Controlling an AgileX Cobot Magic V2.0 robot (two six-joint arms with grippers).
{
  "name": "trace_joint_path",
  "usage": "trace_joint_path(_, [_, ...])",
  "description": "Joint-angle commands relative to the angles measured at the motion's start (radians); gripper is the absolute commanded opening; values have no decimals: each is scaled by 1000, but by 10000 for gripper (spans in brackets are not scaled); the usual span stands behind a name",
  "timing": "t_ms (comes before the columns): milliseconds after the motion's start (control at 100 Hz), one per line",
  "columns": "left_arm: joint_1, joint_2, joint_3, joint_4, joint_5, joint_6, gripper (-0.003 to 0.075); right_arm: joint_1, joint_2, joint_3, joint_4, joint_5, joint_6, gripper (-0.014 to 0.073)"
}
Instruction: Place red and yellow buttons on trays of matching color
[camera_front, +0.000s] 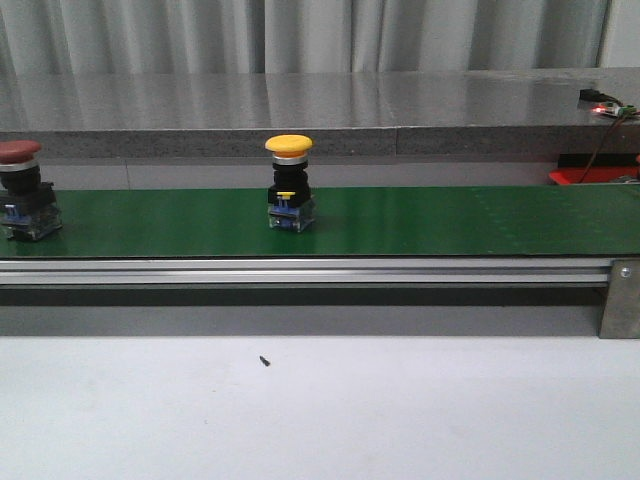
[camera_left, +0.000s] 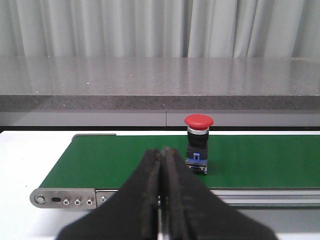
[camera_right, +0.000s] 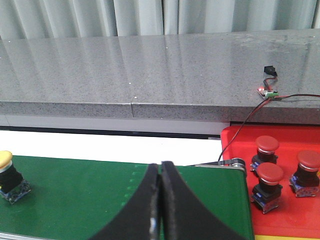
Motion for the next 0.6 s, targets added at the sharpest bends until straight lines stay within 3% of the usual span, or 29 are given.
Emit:
trace_joint_path(0, [3, -33, 41, 0, -73, -8, -20, 3, -1, -24, 24, -1, -7, -57])
trace_joint_path(270, [3, -33, 41, 0, -73, -8, -20, 3, -1, -24, 149, 65, -7, -57])
trace_joint_path(590, [3, -33, 41, 0, -73, -8, -20, 3, 59, -80, 124, 188, -39, -57])
